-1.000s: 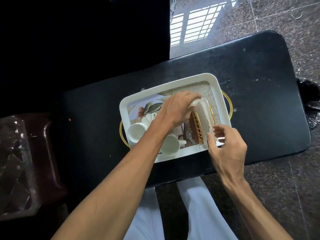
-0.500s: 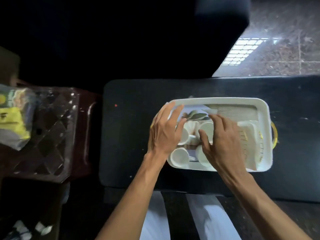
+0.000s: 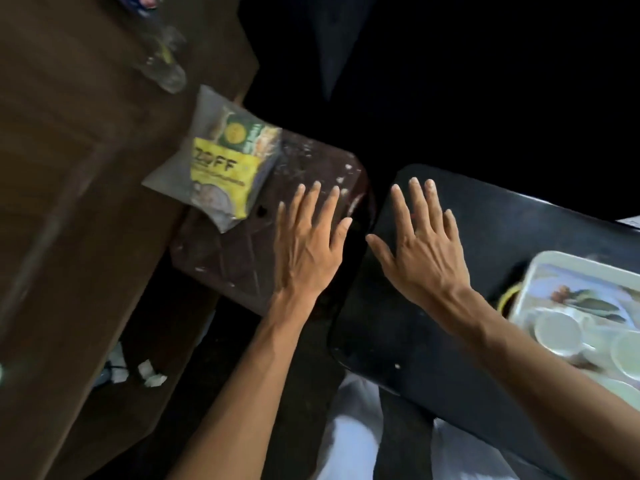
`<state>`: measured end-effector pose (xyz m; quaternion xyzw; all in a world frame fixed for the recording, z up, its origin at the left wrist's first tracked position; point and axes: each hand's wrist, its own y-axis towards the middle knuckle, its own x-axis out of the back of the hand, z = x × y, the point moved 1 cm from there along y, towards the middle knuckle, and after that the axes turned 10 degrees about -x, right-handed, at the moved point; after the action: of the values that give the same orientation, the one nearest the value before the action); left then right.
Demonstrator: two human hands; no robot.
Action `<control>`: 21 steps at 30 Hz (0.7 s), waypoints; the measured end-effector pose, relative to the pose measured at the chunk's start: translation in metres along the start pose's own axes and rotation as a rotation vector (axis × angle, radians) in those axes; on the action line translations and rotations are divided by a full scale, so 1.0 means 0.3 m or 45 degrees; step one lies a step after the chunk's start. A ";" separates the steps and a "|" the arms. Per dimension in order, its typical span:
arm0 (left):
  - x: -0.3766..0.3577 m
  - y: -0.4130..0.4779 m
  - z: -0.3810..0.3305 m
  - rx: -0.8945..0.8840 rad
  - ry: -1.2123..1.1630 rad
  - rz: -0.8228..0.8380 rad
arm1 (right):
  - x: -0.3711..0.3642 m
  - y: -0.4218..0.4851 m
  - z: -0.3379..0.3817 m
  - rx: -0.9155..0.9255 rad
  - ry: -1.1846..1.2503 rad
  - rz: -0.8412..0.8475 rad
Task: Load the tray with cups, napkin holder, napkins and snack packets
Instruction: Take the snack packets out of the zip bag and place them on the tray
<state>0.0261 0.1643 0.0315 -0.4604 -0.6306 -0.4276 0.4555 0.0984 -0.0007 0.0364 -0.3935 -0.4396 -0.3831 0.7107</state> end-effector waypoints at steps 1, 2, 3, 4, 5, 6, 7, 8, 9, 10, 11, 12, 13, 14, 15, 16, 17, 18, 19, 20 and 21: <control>0.029 0.009 0.066 0.013 0.024 -0.029 | -0.008 0.028 0.064 0.036 -0.010 0.003; 0.058 0.022 0.132 0.030 0.046 -0.059 | -0.013 0.054 0.128 0.073 -0.023 0.004; 0.089 0.036 0.196 0.051 0.070 -0.088 | -0.017 0.082 0.191 0.108 -0.037 0.007; 0.119 0.051 0.262 0.073 0.097 -0.118 | -0.023 0.110 0.254 0.140 -0.050 0.015; 0.142 0.066 0.327 0.088 0.123 -0.146 | -0.029 0.136 0.314 0.165 -0.062 0.020; 0.165 0.081 0.389 0.099 0.143 -0.169 | -0.036 0.162 0.368 0.184 -0.073 0.020; 0.182 0.095 0.448 0.114 0.160 -0.181 | -0.044 0.186 0.419 0.203 -0.086 0.021; 0.193 0.109 0.509 0.136 0.176 -0.185 | -0.054 0.210 0.465 0.222 -0.103 0.027; 0.201 0.123 0.565 0.164 0.190 -0.182 | -0.065 0.232 0.506 0.242 -0.119 0.038; 0.206 0.137 0.618 0.196 0.190 -0.173 | -0.075 0.254 0.542 0.260 -0.131 0.047; 0.206 0.148 0.665 0.227 0.173 -0.153 | -0.088 0.274 0.574 0.275 -0.139 0.057; 0.202 0.156 0.708 0.265 0.135 -0.114 | -0.098 0.293 0.603 0.284 -0.146 0.068; 0.190 0.159 0.748 0.308 0.088 -0.062 | -0.112 0.311 0.627 0.284 -0.153 0.087; 0.179 0.161 0.781 0.347 0.052 -0.031 | -0.125 0.326 0.646 0.279 -0.158 0.107; 0.165 0.160 0.812 0.396 0.009 -0.031 | -0.138 0.340 0.662 0.272 -0.162 0.125; 0.146 0.162 0.847 0.473 -0.050 -0.042 | -0.152 0.354 0.674 0.266 -0.171 0.141; 0.120 0.164 0.884 0.583 -0.125 -0.054 | -0.163 0.365 0.682 0.264 -0.181 0.156; 0.096 0.165 0.924 0.720 -0.213 -0.066 | -0.173 0.377 0.690 0.269 -0.187 0.168; 0.078 0.165 0.959 0.857 -0.303 -0.099 | -0.182 0.385 0.698 0.278 -0.188 0.175; 0.063 0.162 0.987 0.983 -0.378 -0.137 | -0.189 0.392 0.705 0.288 -0.190 0.179; 0.048 0.157 1.006 1.077 -0.413 -0.164 | -0.197 0.398 0.710 0.301 -0.199 0.181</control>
<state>0.0150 0.4663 -0.0151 -0.2549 -0.8402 -0.0824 0.4715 0.1170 0.2495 0.0198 -0.3659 -0.5065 -0.2455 0.7411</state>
